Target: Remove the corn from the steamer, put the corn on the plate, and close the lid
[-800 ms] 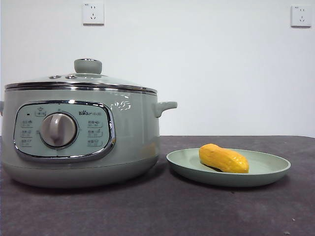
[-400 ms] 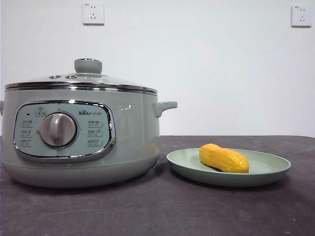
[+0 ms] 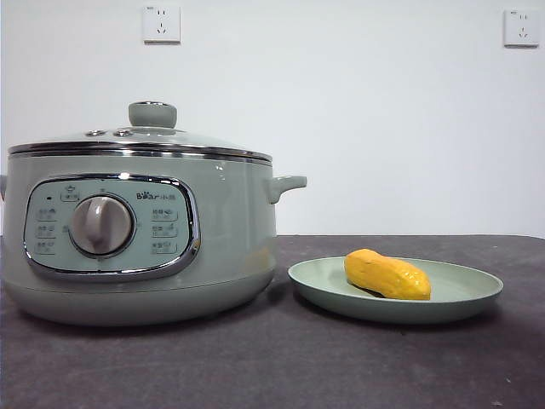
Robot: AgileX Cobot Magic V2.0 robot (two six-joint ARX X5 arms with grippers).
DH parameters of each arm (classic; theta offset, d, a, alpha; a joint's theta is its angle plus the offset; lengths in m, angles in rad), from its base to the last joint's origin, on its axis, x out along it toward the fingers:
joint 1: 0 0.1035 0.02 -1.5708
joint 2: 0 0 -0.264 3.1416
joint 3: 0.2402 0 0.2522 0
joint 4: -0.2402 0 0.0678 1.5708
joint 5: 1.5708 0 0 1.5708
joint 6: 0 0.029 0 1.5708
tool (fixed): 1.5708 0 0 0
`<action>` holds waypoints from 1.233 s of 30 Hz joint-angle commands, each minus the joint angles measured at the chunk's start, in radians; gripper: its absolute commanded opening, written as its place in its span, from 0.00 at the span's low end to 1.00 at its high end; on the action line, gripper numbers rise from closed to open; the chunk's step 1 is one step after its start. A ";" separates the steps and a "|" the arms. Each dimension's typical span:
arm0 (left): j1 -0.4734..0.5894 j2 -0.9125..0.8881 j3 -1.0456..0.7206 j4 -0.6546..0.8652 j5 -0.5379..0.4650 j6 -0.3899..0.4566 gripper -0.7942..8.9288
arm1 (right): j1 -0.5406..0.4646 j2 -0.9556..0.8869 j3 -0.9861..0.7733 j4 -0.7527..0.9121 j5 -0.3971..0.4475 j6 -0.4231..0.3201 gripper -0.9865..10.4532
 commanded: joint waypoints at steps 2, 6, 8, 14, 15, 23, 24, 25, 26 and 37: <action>0.003 -0.002 -0.014 0.000 0.000 -0.007 0.08 | -0.001 -0.025 -0.023 -0.038 -0.001 0.028 0.09; 0.003 -0.002 -0.014 0.000 0.000 -0.007 0.08 | -0.001 -0.041 -0.023 -0.117 0.000 0.024 0.09; 0.003 -0.002 -0.014 0.000 0.000 -0.007 0.08 | -0.001 -0.041 -0.023 -0.134 0.000 0.026 0.09; 0.003 -0.002 -0.014 0.000 0.000 -0.007 0.08 | -0.001 -0.040 -0.023 -0.130 0.007 0.024 0.09; 0.003 -0.002 -0.014 0.000 0.000 -0.007 0.08 | -0.001 -0.040 -0.023 -0.130 0.007 0.024 0.09; 0.003 -0.002 -0.014 0.000 0.000 -0.007 0.08 | -0.001 -0.040 -0.023 -0.130 0.007 0.024 0.09; 0.003 -0.002 -0.014 0.000 0.000 -0.007 0.08 | -0.001 -0.040 -0.023 -0.130 0.007 0.024 0.09; 0.003 -0.002 -0.014 0.000 0.000 -0.007 0.08 | -0.001 -0.040 -0.023 -0.130 0.007 0.024 0.09; 0.003 -0.002 -0.014 0.000 0.000 -0.007 0.08 | -0.001 -0.040 -0.023 -0.130 0.007 0.024 0.09; 0.003 -0.002 -0.014 0.000 0.000 -0.007 0.08 | -0.001 -0.040 -0.023 -0.130 0.007 0.024 0.09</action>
